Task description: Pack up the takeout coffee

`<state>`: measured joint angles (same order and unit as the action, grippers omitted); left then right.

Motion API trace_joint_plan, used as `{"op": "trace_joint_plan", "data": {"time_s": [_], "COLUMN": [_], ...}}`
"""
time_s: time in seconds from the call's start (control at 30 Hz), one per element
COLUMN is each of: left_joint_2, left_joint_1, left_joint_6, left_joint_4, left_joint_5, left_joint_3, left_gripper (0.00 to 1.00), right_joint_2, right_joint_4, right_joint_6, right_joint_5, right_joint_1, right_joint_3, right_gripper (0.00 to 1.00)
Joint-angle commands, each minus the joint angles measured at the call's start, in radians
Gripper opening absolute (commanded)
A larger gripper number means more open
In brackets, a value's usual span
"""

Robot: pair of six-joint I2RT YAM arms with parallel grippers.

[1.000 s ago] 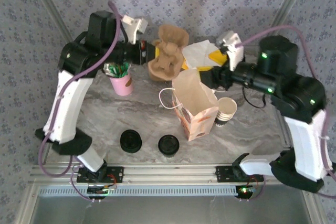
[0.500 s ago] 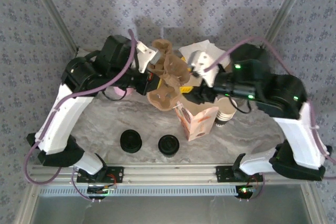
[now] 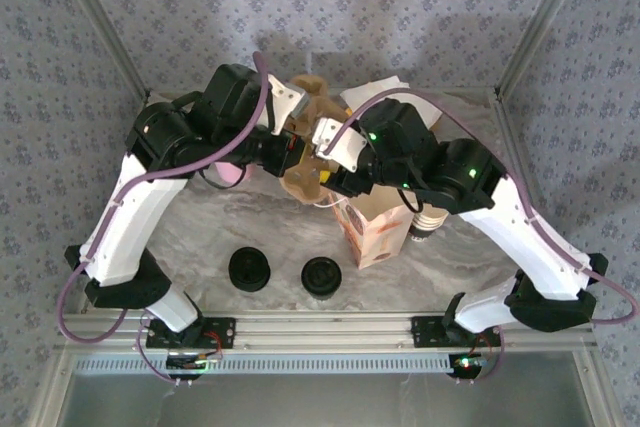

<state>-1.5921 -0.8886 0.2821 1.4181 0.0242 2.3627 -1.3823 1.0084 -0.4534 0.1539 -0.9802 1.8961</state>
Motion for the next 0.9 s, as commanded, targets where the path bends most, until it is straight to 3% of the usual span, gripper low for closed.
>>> {"op": "trace_joint_plan", "data": {"time_s": [0.0, 0.4, 0.63, 0.87], "left_joint_2": [-0.009, -0.020, -0.046, -0.073], "left_joint_1": [-0.017, -0.040, -0.041, -0.049], "left_joint_6": [0.020, 0.034, 0.042, 0.049], "left_joint_4": [0.004, -0.002, -0.011, 0.001], "left_joint_5": [-0.019, -0.038, -0.039, -0.040], "left_joint_3": [0.043, 0.057, 0.085, 0.105], "left_gripper": [0.00, 0.00, 0.00, 0.00], "right_joint_2": [0.046, 0.057, 0.046, 0.054], "right_joint_4": [-0.126, -0.248, -0.274, -0.298], "right_joint_6": [0.019, 0.080, 0.076, 0.074], "right_joint_5": [-0.012, -0.095, -0.139, -0.168], "right_joint_1": [0.025, 0.135, 0.151, 0.157], "right_joint_3": [-0.054, -0.126, -0.145, -0.164], "right_gripper": [0.71, 0.65, 0.57, 0.56]}}
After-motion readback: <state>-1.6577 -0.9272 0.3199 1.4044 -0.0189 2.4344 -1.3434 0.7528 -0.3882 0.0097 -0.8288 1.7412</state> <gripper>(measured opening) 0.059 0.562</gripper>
